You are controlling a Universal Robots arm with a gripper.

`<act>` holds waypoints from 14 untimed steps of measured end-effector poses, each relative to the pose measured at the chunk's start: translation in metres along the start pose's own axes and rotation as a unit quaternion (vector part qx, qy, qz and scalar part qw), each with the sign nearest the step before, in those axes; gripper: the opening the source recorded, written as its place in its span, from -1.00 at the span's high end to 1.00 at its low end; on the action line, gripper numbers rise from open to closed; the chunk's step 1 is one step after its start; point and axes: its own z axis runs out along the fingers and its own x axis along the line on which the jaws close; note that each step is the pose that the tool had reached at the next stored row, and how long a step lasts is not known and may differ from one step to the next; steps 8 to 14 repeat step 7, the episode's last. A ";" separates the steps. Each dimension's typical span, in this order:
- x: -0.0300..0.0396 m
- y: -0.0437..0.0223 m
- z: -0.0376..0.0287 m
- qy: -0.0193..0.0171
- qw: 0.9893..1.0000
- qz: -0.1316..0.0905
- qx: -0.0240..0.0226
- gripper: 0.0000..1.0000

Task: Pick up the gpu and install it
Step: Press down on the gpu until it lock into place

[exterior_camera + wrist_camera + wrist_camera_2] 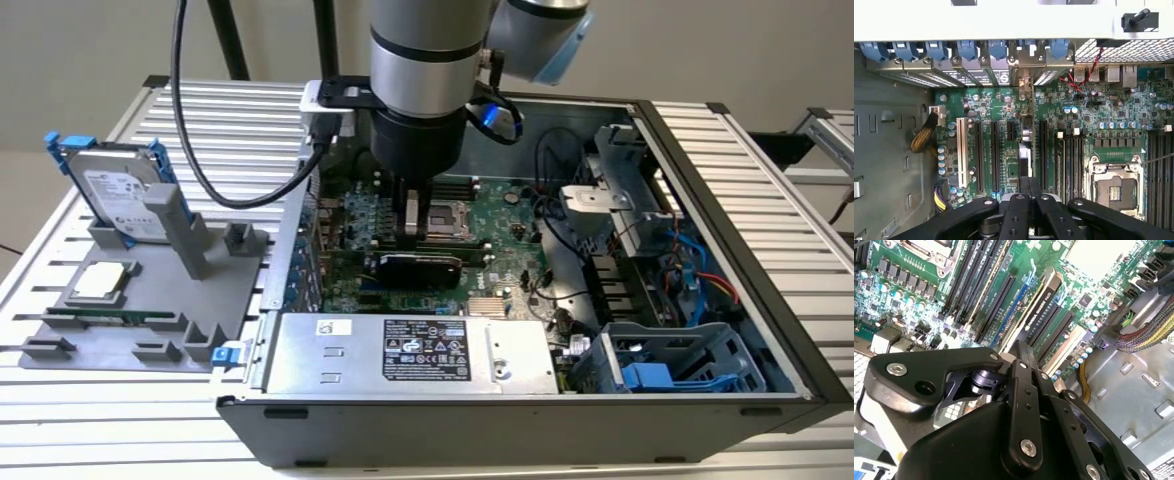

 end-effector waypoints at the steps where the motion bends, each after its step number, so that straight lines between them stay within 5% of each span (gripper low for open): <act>1: 0.0000 0.0000 0.0000 0.000 1.000 0.000 0.000 1.00; 14: 0.0000 0.0000 0.0000 0.000 1.000 0.000 0.000 1.00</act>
